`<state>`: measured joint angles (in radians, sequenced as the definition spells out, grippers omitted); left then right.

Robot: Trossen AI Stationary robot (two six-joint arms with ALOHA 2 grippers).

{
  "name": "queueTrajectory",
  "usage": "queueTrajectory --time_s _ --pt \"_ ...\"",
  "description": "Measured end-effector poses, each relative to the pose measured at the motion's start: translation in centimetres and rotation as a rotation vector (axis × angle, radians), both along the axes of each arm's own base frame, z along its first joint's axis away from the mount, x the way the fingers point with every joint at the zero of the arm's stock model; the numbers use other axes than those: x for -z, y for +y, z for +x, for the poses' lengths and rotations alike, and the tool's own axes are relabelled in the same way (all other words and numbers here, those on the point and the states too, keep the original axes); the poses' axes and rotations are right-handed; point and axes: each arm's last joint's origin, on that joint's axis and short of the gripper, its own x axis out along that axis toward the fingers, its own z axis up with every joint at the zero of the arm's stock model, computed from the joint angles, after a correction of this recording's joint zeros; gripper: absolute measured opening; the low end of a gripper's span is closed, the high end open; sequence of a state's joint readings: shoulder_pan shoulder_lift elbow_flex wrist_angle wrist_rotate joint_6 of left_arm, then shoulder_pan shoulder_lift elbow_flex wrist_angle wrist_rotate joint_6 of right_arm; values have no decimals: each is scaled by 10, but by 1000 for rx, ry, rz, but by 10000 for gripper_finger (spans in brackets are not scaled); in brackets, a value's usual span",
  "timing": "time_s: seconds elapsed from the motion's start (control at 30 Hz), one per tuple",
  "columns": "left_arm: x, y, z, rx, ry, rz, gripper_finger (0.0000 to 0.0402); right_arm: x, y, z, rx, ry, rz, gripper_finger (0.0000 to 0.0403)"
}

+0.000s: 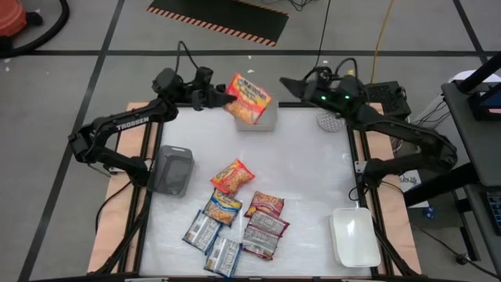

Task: Sort Maruchan noodles
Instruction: Put the right orange noodle pack into the gray bin

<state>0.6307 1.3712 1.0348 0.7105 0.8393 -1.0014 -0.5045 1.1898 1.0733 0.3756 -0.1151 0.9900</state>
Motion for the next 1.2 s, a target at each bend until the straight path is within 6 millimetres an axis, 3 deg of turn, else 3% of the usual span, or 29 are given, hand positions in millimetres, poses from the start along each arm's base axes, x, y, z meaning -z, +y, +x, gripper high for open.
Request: queueTrajectory --time_s 0.23,0.53,0.93,1.2 --pt "-1 1 1 -135 -52 126 104 -11 25 -19 91 79 -77 274" --pt "-8 -3 3 -270 -164 242 104 -14 40 -10 55 105 -261 274" --pt "-10 -30 19 -345 -218 379 104 -4 42 10 69 175 -414 274" --pt "-9 -41 26 -451 -218 520 104 -2 43 11 44 190 -436 274"
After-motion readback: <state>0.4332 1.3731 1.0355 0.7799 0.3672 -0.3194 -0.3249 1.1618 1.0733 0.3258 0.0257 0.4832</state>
